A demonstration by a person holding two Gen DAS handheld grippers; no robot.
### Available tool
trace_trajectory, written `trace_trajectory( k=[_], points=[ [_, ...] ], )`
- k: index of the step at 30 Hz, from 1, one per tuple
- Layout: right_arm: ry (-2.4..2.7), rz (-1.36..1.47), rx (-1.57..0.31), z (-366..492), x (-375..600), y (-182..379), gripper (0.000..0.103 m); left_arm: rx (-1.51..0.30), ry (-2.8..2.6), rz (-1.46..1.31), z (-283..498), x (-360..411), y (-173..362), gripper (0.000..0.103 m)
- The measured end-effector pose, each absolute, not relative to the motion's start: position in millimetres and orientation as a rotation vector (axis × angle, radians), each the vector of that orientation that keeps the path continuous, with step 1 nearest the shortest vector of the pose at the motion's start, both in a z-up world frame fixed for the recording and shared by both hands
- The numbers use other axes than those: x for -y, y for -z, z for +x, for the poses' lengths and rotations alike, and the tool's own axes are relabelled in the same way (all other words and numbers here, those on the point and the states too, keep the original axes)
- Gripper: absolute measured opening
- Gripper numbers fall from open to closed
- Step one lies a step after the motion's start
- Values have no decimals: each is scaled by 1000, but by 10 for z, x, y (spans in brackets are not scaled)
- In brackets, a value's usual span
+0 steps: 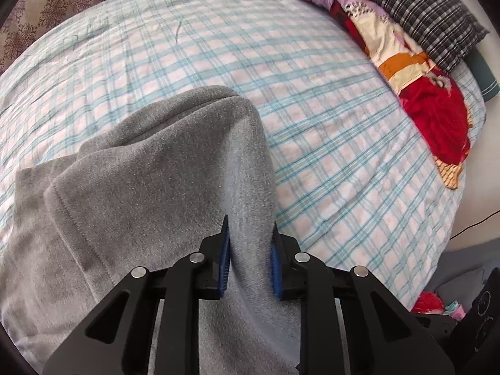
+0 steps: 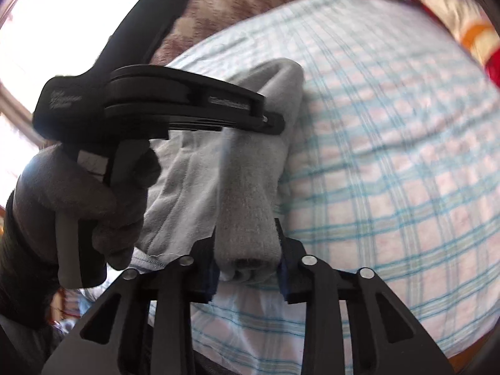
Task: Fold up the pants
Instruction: 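Grasp the folded end with the right gripper while the left gripper grasps beside it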
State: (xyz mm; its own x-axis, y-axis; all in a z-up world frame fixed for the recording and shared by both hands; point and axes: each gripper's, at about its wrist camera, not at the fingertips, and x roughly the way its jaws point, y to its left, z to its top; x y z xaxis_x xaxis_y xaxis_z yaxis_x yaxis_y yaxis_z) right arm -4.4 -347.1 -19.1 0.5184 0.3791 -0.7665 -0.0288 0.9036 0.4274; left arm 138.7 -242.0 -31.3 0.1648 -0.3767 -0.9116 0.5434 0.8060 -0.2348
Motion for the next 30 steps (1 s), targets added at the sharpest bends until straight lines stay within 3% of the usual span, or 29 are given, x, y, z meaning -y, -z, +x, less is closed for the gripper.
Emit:
trace_trajectory(
  k=[15,30],
  points=[
    [-303,184,-874,-22,2814,-397,26,-1080,678,-7,1328,1637,-324,20],
    [-446,44,-813,27,1912,-767,25,-1050,683,-322,1414,321,-435,20]
  ],
)
